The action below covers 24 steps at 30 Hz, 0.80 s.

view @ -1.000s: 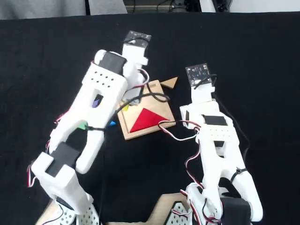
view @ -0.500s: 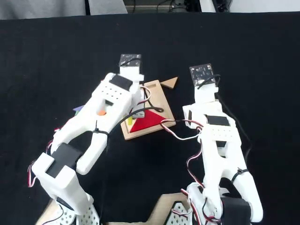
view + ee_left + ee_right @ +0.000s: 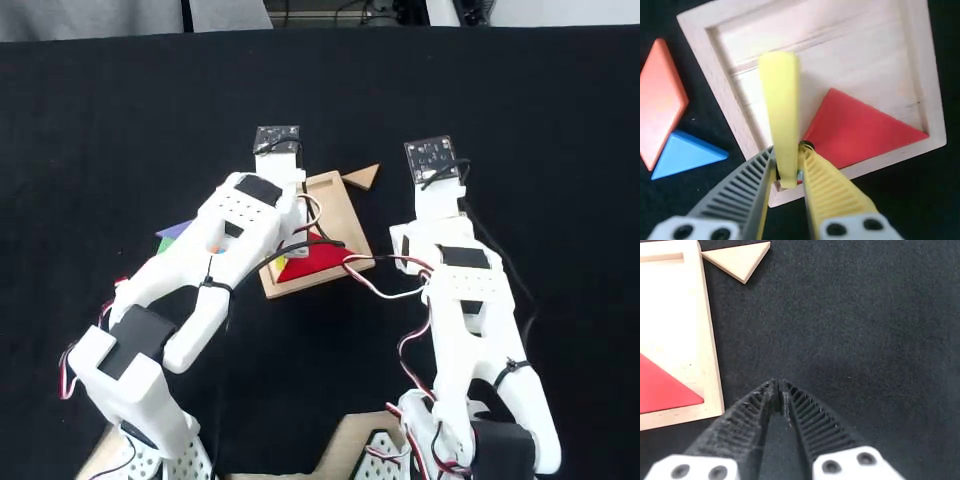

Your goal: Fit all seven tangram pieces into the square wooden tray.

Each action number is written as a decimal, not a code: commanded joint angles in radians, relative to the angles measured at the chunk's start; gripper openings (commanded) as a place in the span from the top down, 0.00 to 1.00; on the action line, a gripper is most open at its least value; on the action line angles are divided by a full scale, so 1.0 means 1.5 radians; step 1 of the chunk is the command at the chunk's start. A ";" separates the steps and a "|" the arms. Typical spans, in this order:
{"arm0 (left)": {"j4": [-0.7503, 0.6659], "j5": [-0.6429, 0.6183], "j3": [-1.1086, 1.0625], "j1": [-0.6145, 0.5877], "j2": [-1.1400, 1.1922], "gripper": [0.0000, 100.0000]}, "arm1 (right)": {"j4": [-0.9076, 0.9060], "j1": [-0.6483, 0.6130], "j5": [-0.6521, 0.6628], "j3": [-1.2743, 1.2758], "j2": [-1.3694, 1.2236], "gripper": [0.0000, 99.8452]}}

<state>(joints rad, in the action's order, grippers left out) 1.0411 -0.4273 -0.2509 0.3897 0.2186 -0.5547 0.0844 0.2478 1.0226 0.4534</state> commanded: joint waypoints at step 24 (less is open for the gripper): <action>-0.009 -0.002 -0.010 0.022 -0.027 0.78 | 0.011 0.007 -0.002 -0.008 0.022 0.99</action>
<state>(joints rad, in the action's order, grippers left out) 1.0365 -0.4273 -0.2555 0.4358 0.2186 -0.5547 0.0844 0.2478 1.0226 0.4534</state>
